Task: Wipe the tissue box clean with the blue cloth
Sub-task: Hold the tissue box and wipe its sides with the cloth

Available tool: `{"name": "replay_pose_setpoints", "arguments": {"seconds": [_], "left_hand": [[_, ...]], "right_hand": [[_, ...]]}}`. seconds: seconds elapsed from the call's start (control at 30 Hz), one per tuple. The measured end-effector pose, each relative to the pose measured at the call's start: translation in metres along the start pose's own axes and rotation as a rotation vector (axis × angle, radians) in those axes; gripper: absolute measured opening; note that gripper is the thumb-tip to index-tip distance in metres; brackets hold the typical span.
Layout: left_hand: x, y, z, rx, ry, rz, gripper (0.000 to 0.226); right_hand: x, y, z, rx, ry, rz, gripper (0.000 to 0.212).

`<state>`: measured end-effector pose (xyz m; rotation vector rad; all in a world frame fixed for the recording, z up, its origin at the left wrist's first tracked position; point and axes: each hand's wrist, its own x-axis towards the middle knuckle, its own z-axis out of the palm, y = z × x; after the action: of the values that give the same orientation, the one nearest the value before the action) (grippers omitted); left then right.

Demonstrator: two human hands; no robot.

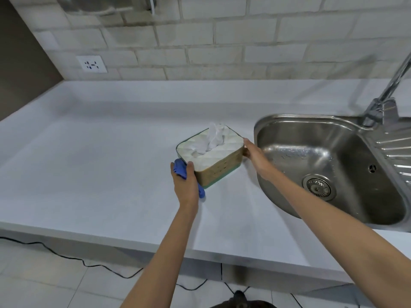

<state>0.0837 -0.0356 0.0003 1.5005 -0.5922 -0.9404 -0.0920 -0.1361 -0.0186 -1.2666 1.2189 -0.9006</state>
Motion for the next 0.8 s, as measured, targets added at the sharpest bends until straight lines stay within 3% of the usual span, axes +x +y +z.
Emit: {"name": "replay_pose_setpoints", "arguments": {"seconds": [0.3, 0.43, 0.6, 0.8], "left_hand": [[0.012, 0.007, 0.009, 0.148, -0.004, 0.016, 0.053], [0.022, 0.022, 0.007, 0.251, 0.041, 0.024, 0.035], [0.04, 0.048, 0.006, 0.421, -0.028, 0.043, 0.017], [0.052, 0.069, 0.011, 0.505, -0.12, 0.008, 0.019]], "right_hand": [[-0.014, 0.0, -0.003, 0.046, 0.05, -0.046, 0.023], [-0.025, -0.003, -0.012, -0.041, 0.096, -0.08, 0.048], [-0.041, -0.016, -0.022, -0.077, 0.203, -0.052, 0.074], [-0.054, -0.028, -0.034, -0.067, 0.109, 0.08, 0.065]]}}
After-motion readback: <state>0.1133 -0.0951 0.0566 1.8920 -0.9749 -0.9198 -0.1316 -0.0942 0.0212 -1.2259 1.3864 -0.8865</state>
